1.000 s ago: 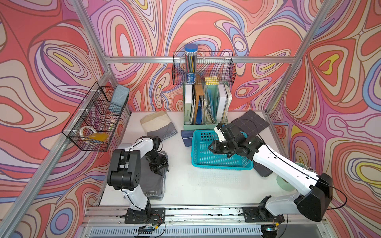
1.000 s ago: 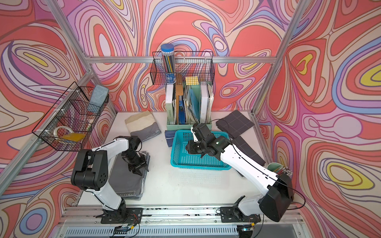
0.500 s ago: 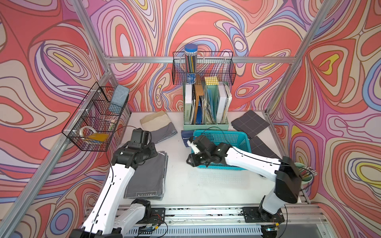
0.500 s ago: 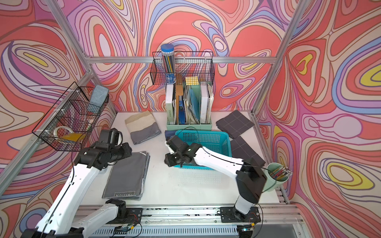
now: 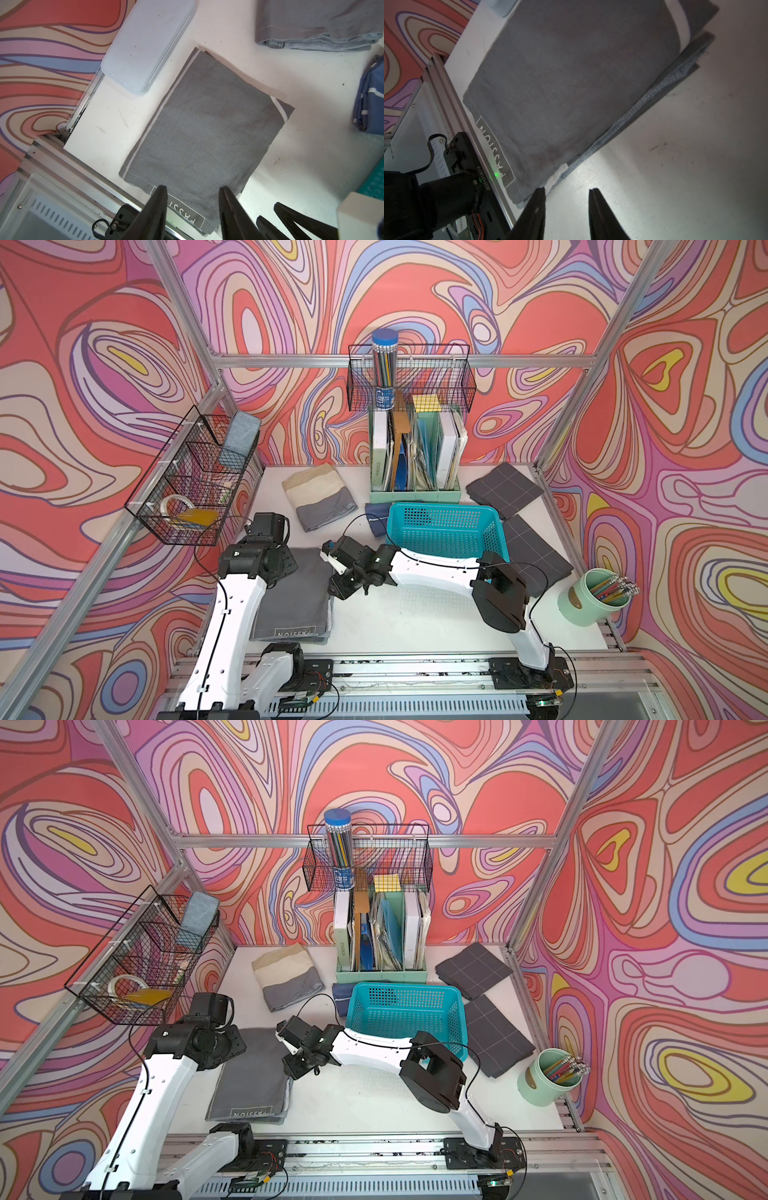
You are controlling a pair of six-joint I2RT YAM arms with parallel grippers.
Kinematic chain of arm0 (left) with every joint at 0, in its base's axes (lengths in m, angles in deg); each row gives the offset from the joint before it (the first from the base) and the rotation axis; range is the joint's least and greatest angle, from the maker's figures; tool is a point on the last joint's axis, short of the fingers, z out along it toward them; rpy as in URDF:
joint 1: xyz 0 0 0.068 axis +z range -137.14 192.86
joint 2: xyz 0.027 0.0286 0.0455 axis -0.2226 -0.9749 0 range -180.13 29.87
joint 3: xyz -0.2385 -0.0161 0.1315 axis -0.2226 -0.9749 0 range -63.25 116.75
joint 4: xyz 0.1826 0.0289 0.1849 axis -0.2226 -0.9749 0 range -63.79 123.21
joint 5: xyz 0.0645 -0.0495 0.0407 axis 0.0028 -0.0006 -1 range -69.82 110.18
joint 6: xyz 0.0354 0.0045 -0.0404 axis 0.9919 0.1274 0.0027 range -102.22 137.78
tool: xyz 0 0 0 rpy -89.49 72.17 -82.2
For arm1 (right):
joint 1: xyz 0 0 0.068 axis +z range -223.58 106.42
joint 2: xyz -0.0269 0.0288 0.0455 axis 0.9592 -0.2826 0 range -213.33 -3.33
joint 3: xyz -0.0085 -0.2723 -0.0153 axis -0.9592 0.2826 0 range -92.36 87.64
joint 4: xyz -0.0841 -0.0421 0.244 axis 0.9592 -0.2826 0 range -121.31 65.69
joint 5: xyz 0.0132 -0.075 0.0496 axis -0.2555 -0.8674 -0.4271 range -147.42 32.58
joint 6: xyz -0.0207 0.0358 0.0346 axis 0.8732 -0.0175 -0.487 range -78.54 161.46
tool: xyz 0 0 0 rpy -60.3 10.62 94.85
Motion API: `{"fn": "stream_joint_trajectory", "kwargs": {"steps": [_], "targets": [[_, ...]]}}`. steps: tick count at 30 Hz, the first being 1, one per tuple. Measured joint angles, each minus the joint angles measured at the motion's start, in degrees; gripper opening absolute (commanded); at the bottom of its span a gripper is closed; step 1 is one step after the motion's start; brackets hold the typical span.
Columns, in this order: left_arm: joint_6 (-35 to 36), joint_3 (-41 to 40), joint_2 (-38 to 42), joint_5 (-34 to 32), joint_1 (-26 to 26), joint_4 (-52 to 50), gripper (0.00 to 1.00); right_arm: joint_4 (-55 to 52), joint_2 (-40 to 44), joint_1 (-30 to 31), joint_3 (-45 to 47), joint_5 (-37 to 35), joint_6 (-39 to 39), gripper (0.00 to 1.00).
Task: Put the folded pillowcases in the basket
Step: Adjust the pillowcase at the center of the board.
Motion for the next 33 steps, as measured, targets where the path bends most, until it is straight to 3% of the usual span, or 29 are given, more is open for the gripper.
{"fn": "stream_joint_trajectory", "kwargs": {"steps": [8,17,22,28,33], "targets": [[-0.92,0.0,1.57,2.08,0.81,-1.7,0.46,-1.84,-14.36,-0.24,-19.23,-4.39,3.06,0.32],[-1.03,0.0,3.04,3.56,0.81,-3.45,0.46,-5.95,-19.98,-5.29,-22.27,-8.26,2.67,0.27],[-1.05,-0.28,2.93,4.87,0.81,-3.17,0.47,-5.9,-18.1,-6.69,-18.23,-9.92,2.27,0.26],[-1.27,-2.14,-0.15,6.21,0.81,-1.36,0.49,-9.27,-9.16,-5.77,-6.03,-14.49,1.25,0.27],[-1.18,-1.7,-5.35,6.25,0.83,0.24,0.49,-11.3,-5.81,-5.79,-4.46,-15.23,1.25,0.29]]}}
